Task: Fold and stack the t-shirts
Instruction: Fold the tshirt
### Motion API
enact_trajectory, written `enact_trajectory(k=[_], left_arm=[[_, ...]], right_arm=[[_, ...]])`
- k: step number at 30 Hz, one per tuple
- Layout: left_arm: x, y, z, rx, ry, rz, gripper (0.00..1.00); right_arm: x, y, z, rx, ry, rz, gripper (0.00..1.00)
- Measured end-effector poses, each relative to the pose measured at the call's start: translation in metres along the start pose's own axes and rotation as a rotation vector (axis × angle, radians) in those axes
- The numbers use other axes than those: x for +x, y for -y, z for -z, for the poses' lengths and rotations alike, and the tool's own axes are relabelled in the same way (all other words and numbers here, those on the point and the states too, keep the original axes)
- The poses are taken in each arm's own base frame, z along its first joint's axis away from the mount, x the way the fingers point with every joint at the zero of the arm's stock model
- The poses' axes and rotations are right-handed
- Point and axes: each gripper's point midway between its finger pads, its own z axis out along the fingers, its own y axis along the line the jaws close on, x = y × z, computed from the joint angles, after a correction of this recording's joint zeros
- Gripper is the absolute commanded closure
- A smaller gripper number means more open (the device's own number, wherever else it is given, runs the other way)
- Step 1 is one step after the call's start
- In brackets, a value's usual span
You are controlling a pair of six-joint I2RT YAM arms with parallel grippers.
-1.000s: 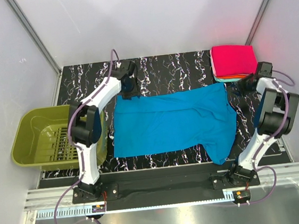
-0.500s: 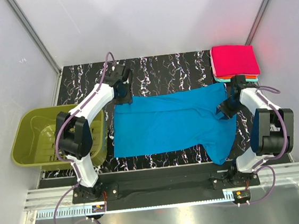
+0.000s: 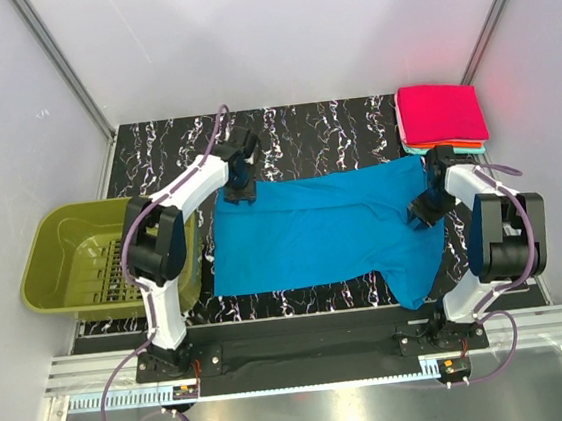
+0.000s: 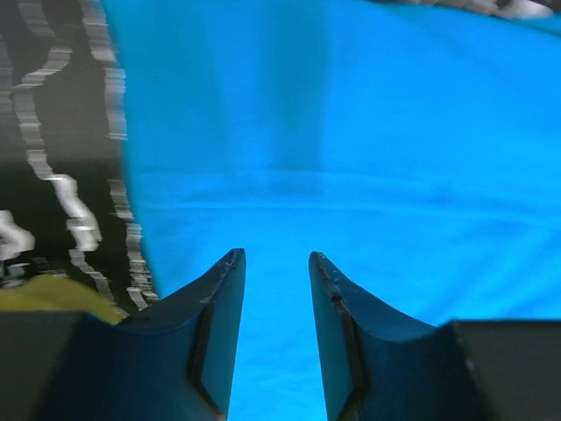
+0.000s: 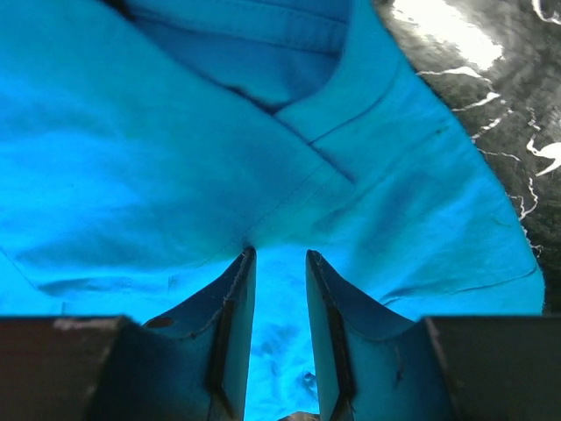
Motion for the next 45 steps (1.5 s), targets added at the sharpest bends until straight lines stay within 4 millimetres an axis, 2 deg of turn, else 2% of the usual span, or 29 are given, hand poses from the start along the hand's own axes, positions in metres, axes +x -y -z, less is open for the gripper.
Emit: enact_trajectory(k=[5,7,9,13,16,18,21,27,31,34,35,45], left_arm=[[0.000,0.057,0.020,0.169,0.030,-0.024,0.57],[0.000,0.075,0.038,0.235,0.052,-0.036,0.57],[-0.006,0.084,0.061,0.294,0.092,-0.033,0.57],[-0.027,0.077,0.107,0.370,0.191,0.015,0.56],[-0.042,0.057,0.133,0.402,0.261,0.069,0.55],[-0.044,0.044,0.142,0.407,0.287,0.097,0.55],[-0.039,0.027,0.145,0.393,0.293,0.124,0.55],[-0.017,0.018,0.127,0.379,0.229,0.134,0.55],[-0.015,0.011,0.122,0.372,0.218,0.147,0.55],[-0.017,0.007,0.122,0.371,0.221,0.156,0.54],[-0.018,0.007,0.122,0.371,0.223,0.158,0.55],[-0.018,0.008,0.120,0.381,0.223,0.159,0.55]], right_arm=[[0.005,-0.015,0.013,-0.070,0.037,0.155,0.63],[0.009,-0.024,0.021,-0.111,0.063,0.232,0.63],[0.013,-0.032,0.029,-0.151,0.088,0.317,0.62],[0.035,-0.054,0.033,-0.220,0.118,0.531,0.61],[0.049,-0.067,0.032,-0.247,0.123,0.680,0.61],[0.053,-0.076,0.028,-0.253,0.125,0.754,0.60],[0.052,-0.082,0.020,-0.243,0.126,0.822,0.60],[0.051,-0.083,0.000,-0.202,0.097,0.911,0.61],[0.055,-0.078,-0.009,-0.176,0.076,0.946,0.63],[0.054,-0.077,-0.010,-0.168,0.079,0.961,0.67],[0.054,-0.077,-0.010,-0.165,0.081,0.963,0.72],[0.050,-0.080,-0.013,-0.144,0.097,0.975,0.98]])
